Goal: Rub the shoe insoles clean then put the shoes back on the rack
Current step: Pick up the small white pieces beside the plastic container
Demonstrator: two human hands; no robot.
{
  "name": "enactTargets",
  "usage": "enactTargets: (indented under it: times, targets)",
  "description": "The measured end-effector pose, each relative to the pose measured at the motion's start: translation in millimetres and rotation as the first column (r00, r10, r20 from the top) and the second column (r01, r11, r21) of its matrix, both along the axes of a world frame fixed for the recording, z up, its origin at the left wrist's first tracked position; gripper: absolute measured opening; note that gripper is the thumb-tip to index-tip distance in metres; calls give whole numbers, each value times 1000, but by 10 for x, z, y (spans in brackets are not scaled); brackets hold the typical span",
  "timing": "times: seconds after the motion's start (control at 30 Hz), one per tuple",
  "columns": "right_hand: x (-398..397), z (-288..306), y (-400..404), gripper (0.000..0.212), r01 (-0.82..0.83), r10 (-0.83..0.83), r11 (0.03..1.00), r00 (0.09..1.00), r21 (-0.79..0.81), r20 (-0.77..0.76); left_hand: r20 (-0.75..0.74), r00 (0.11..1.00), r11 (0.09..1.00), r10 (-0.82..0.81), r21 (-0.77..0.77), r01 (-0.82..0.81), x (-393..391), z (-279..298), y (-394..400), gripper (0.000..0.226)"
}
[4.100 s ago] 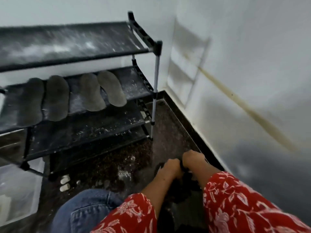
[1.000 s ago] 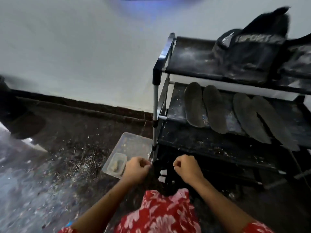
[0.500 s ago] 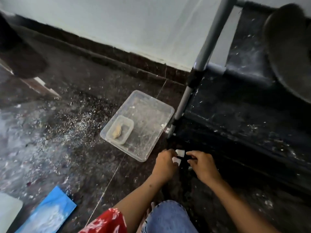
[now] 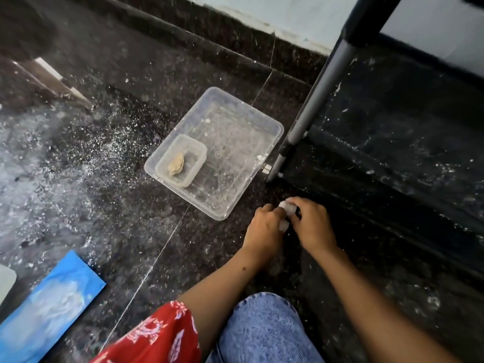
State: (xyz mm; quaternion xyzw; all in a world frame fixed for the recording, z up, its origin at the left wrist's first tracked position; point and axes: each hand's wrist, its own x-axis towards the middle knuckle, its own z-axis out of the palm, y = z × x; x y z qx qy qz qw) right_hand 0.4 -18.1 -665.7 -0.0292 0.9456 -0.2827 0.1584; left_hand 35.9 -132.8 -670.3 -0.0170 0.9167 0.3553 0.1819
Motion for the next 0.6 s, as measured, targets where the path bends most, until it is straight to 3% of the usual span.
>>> enactTargets:
  times: [0.17,0.3,0.47,0.6]
  targets:
    - [-3,-65,1,35,61,-64,996,996,-60,-57,-50,998,999,44,11,-44,-11,16,-60,29]
    - [92,58,-169,49,181,-233,960,940,-215,-248,-219,954,979,204,68,-194,66,127,-243,22]
    - [114,221,-553,36,-20,-101,959,909,-283,-405,-301,892,940,337,56,-336,139,340,-683,28]
    - [-76,270,-849,33,-107,12,968,923,-226,-385,-318,897,939,307,-50,-339,14,367,-963,28]
